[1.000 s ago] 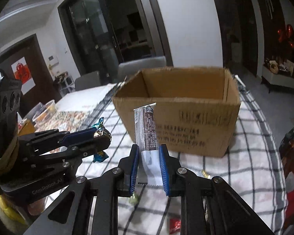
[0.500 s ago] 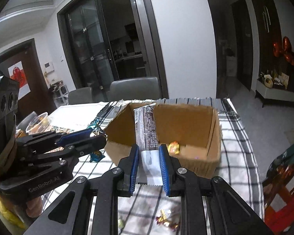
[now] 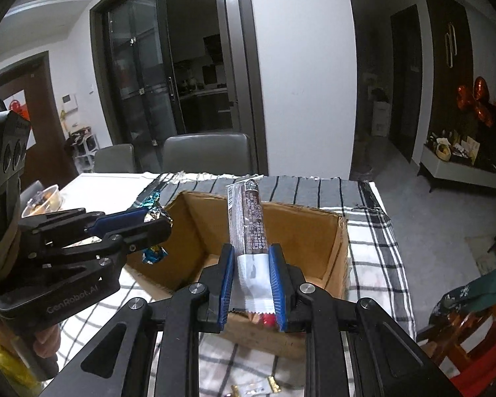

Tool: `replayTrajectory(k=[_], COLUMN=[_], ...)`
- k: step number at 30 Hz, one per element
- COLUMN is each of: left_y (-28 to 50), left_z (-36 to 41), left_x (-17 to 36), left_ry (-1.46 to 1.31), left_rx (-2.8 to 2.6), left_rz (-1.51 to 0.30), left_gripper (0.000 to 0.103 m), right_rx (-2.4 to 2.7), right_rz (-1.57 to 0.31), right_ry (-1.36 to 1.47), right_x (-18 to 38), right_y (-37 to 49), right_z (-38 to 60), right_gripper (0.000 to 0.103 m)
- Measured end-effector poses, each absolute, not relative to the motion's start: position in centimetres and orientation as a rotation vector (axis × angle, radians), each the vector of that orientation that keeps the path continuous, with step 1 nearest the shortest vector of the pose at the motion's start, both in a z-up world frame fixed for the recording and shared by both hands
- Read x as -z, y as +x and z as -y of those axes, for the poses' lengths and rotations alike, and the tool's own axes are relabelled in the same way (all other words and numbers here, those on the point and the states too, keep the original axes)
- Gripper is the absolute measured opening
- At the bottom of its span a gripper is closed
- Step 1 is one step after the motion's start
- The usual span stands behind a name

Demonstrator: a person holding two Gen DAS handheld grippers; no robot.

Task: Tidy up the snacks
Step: 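Open both tools to drop the sweet and bar into the box, then move both tools back down toward the remaining snacks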

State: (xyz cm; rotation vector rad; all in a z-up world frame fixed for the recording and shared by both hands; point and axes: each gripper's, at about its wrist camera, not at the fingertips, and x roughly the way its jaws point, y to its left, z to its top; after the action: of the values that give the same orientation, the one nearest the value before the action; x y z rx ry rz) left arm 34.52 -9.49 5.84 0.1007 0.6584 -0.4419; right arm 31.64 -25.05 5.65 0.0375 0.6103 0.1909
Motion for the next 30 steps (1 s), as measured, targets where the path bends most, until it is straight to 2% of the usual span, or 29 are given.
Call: replayTrajectory(k=[2, 3, 4, 5, 6, 23, 26, 29, 30], left_y=[35.1, 35.1, 35.0, 34.8, 34.5, 24.2, 23.1, 22.7, 22.5], left_z=[9.6, 9.6, 9.5, 9.4, 9.5, 11.3, 11.7, 12.0, 12.1], left_x=[-5.6, -5.5, -5.3, -5.2, -5.1, -4.6, -3.9, -3.0, -2.6], left_ry=[0.097, 0.095, 0.088, 0.091, 0.103, 0.215, 0.232, 0.238, 0.24], left_rx=[0.427, 0.419, 0.415, 0.417, 0.419, 0.534, 0.544, 0.556, 0.561], left_rz=[-0.661, -0.662, -0.657, -0.653, -0.651, -0.589, -0.591, -0.609, -0.618], left_gripper=[0.032, 0.043, 0.048, 0.049, 0.049, 0.049, 0.049, 0.049, 0.049], right_rx=[-0.174, -0.156, -0.137, -0.12, -0.11, -0.153, -0.16, -0.145, -0.136], right_rz=[-0.603, -0.597, -0.586, -0.57, -0.56, -0.561, -0.576, -0.574, -0.578], right_ry=[0.039, 0.04, 0.04, 0.036, 0.03, 0.019, 0.033, 0.05, 0.05], right_x=[-5.6, -5.5, -5.5, -5.4, -5.5, -3.9, -3.4, -2.4, -2.2], right_y=[32.0, 31.9, 31.7, 31.2, 31.0, 22.1, 21.3, 20.6, 20.5], right_z=[25.3, 25.5, 25.6, 25.7, 25.7, 26.8, 27.2, 27.7, 27.8], right_gripper=[0.025, 0.032, 0.036, 0.044, 0.046, 0.046, 0.052, 0.052, 0.056])
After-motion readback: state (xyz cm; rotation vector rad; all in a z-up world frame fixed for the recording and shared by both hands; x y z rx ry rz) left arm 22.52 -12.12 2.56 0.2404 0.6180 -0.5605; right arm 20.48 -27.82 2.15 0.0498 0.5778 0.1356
